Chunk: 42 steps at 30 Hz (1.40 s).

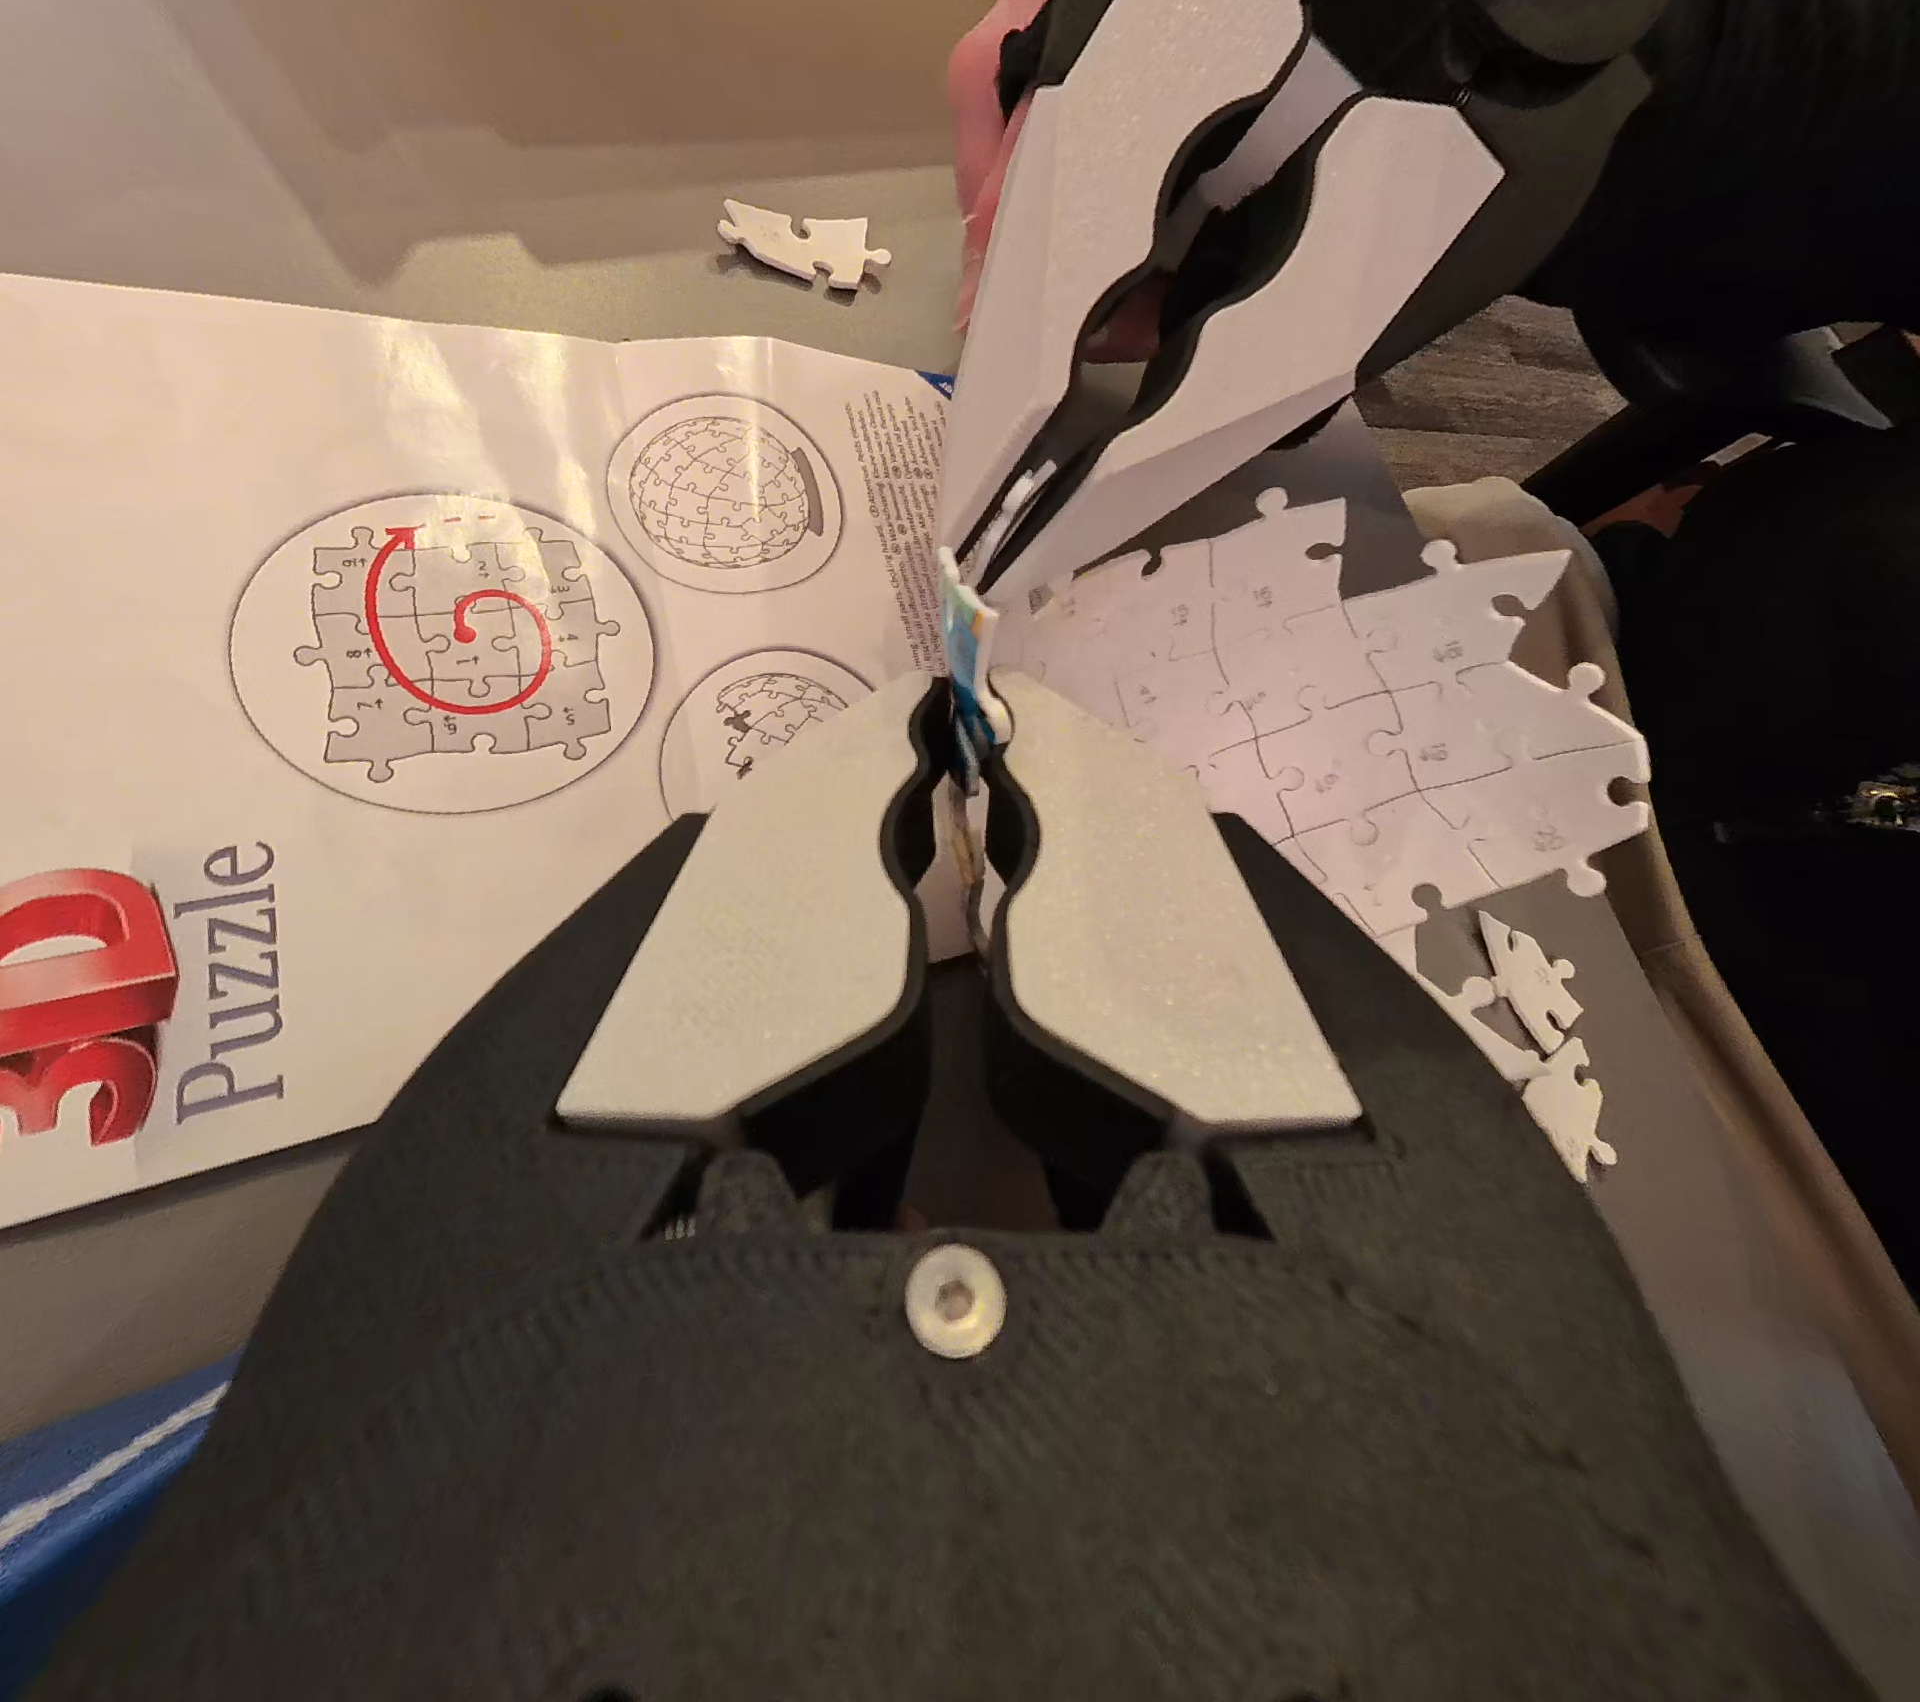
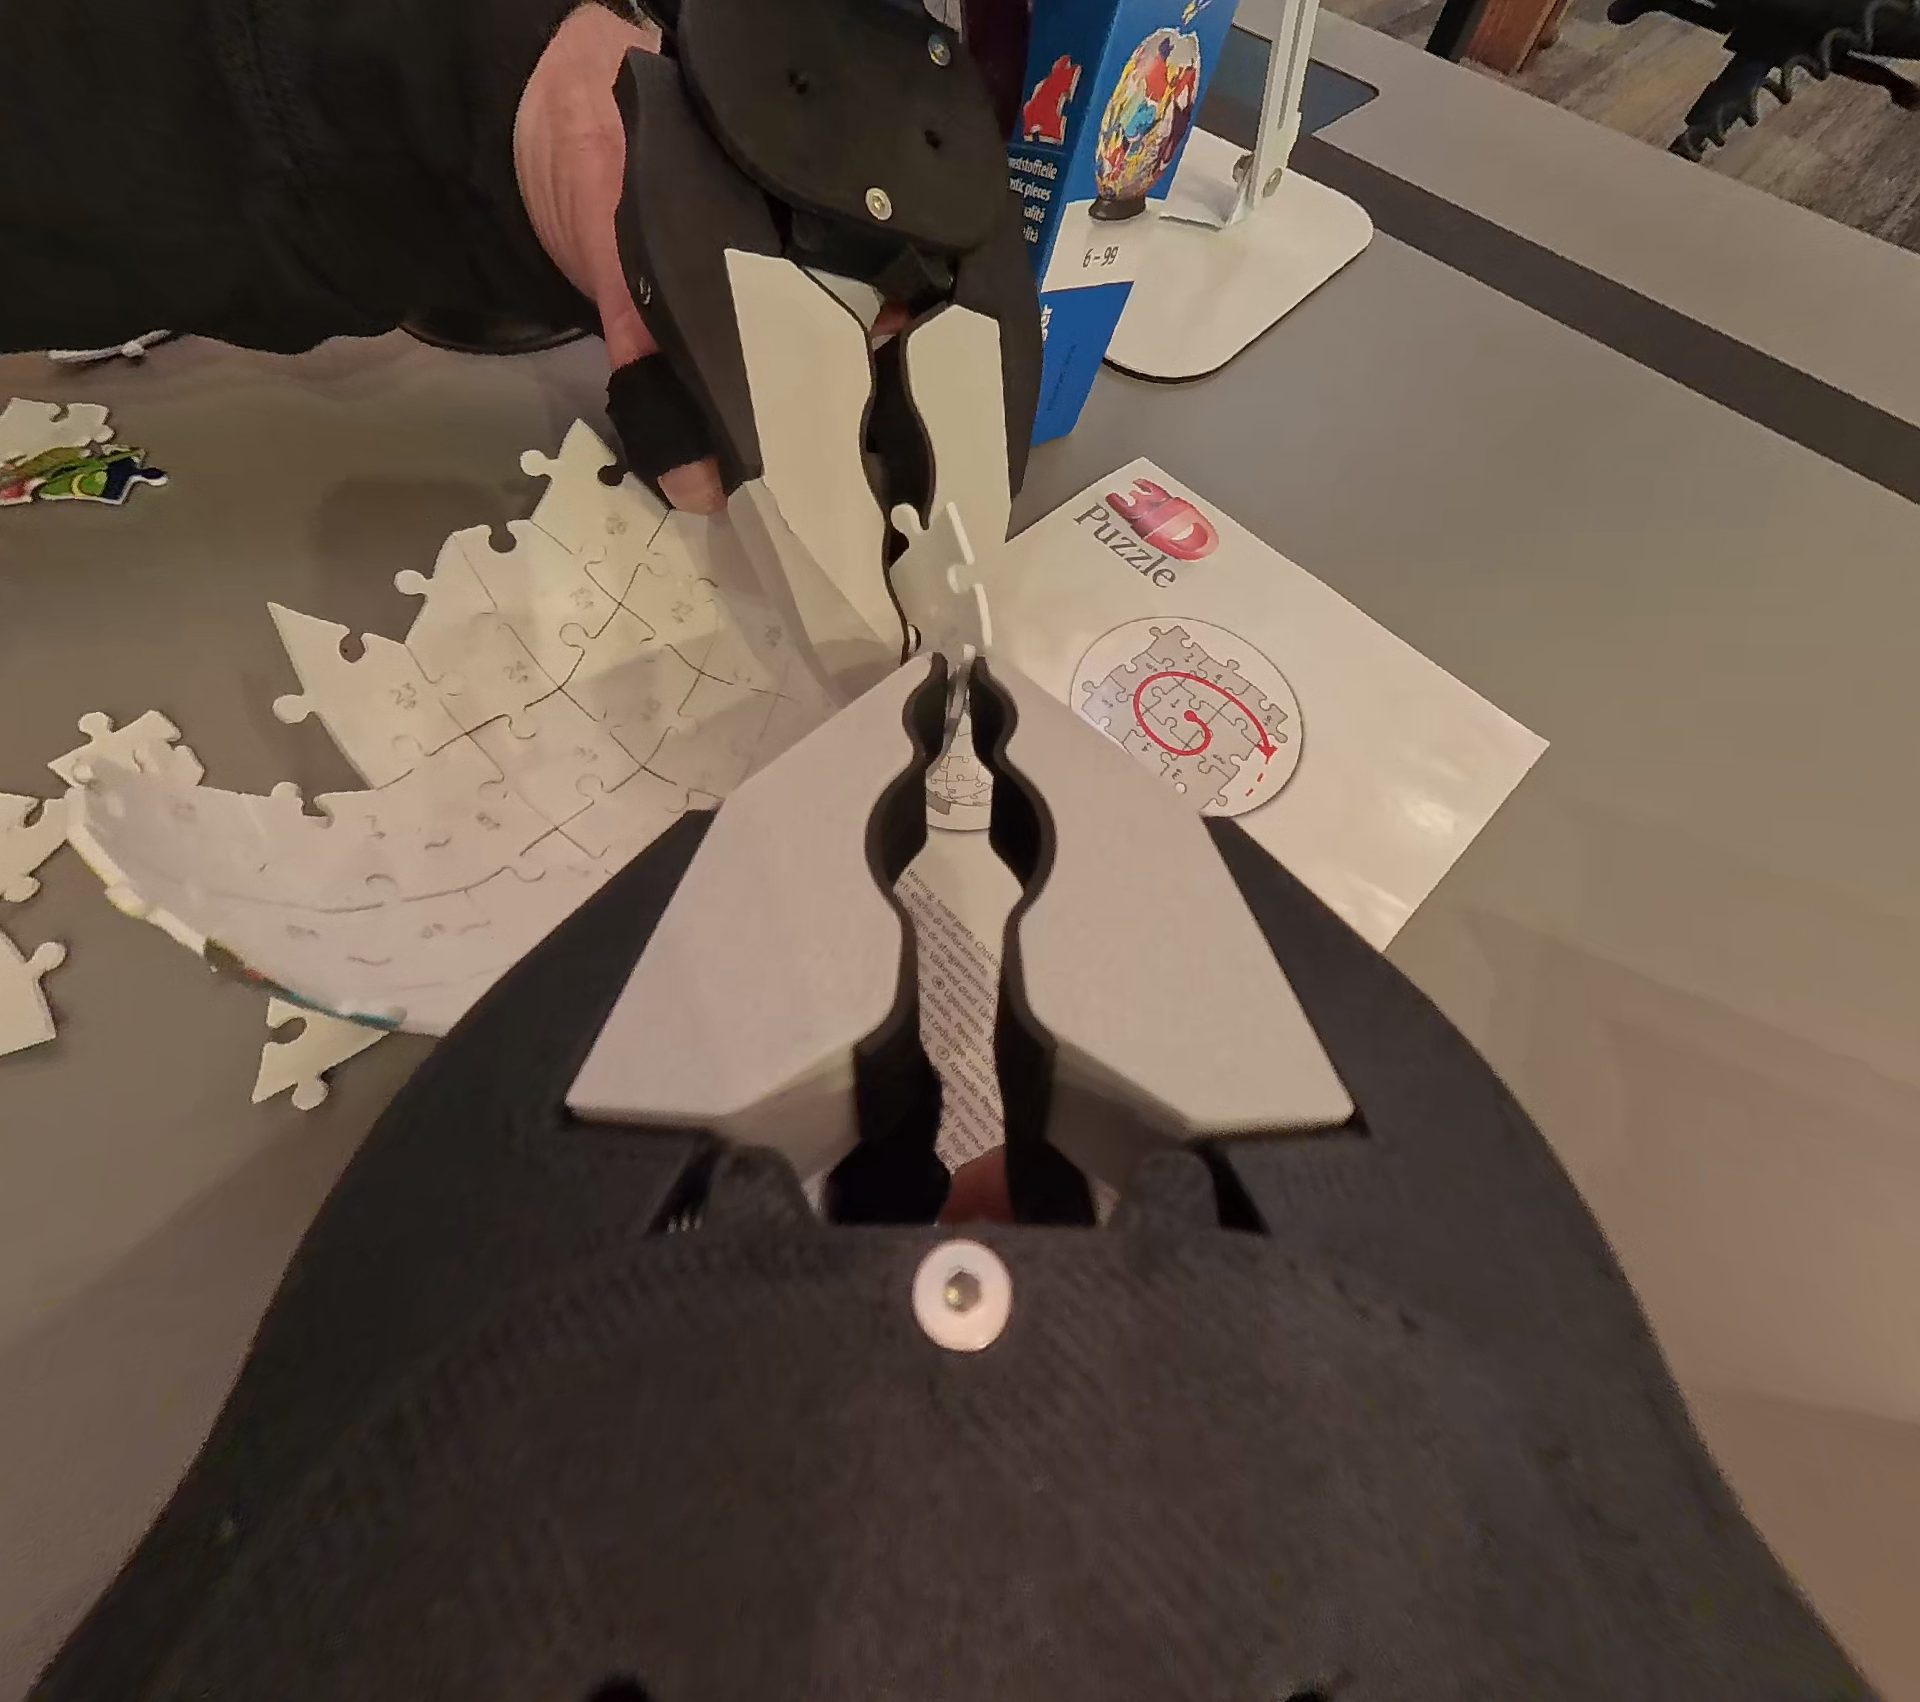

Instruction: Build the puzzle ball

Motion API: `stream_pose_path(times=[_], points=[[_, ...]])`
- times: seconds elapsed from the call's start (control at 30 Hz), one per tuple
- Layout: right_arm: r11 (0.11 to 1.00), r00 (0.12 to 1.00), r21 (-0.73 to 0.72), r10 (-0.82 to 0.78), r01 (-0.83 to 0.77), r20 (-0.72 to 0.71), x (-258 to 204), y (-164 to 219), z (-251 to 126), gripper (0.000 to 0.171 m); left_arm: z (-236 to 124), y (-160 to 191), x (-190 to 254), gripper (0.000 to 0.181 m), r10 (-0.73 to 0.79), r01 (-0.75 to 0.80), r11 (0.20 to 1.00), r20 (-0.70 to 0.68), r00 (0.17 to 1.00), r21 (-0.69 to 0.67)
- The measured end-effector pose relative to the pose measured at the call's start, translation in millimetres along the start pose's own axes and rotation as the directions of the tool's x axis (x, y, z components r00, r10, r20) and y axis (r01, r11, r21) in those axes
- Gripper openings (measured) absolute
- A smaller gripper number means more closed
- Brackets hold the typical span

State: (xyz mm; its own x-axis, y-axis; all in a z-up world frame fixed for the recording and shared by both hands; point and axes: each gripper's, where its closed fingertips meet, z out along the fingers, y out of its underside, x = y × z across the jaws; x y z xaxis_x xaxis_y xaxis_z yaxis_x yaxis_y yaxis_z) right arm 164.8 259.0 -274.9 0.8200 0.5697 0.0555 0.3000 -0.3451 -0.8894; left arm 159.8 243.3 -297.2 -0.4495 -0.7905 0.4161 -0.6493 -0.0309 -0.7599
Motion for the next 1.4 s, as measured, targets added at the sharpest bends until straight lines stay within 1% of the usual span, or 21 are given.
stream_pose_path(times=[0.07, 0.17, 0.27, 0.37, 0.5, 0.6, 0.7, 0.97, 1.3, 1.4], points=[[1.000, 1.000, -0.002, 0.013, -0.013, 0.005, -1, 1, 0, 0.002, 0, 0, 0, 0.004, 0.001, -0.001, 1.000, -0.002, 1.000, 0.003], [0.999, 0.999, -0.013, 0.041, -0.041, 0.023, -2, 5, 0, 0.011, 0, 0, 1, 0.004, 0.003, -0.003, 1.000, -0.006, 1.000, 0.006], [0.997, 0.996, -0.005, 0.082, -0.082, 0.044, -2, 3, -3, 0.012, 0, 0, 1, 0.004, 0.007, -0.007, 1.000, -0.007, 1.000, 0.008], [0.986, 0.981, -0.063, 0.162, -0.156, 0.109, -8, 9, -4, 0.013, -1, -1, 1, 0.004, 0.009, -0.009, 1.000, -0.007, 1.000, 0.014], [0.954, 0.952, -0.185, 0.265, -0.235, 0.156, -17, 24, 0, 0.015, -1, -1, 2, 0.004, 0.016, -0.016, 1.000, -0.005, 1.000, 0.016], [0.936, 0.944, -0.251, 0.292, -0.248, 0.153, -20, 32, 4, 0.008, 0, -1, 3, 0.004, 0.025, -0.024, 1.000, -0.005, 1.000, 0.014], [0.920, 0.933, -0.278, 0.326, -0.276, 0.153, -22, 33, 6, 0.002, 1, -1, 3, 0.004, 0.028, -0.028, 1.000, -0.001, 1.000, 0.010], [0.879, 0.882, -0.296, 0.436, -0.374, 0.181, -24, 32, 4, 0.000, 1, -2, 5, 0.004, 0.045, -0.045, 0.999, -0.007, 0.999, 0.006], [0.867, 0.865, -0.308, 0.460, -0.391, 0.198, -26, 32, 4, 0.000, 1, 0, 6, 0.005, 0.075, -0.075, 0.997, -0.004, 0.997, -0.018], [0.864, 0.860, -0.308, 0.469, -0.399, 0.201, -26, 33, 4, 0.000, 1, -1, 8, 0.010, 0.087, -0.087, 0.996, -0.008, 0.996, -0.008]])
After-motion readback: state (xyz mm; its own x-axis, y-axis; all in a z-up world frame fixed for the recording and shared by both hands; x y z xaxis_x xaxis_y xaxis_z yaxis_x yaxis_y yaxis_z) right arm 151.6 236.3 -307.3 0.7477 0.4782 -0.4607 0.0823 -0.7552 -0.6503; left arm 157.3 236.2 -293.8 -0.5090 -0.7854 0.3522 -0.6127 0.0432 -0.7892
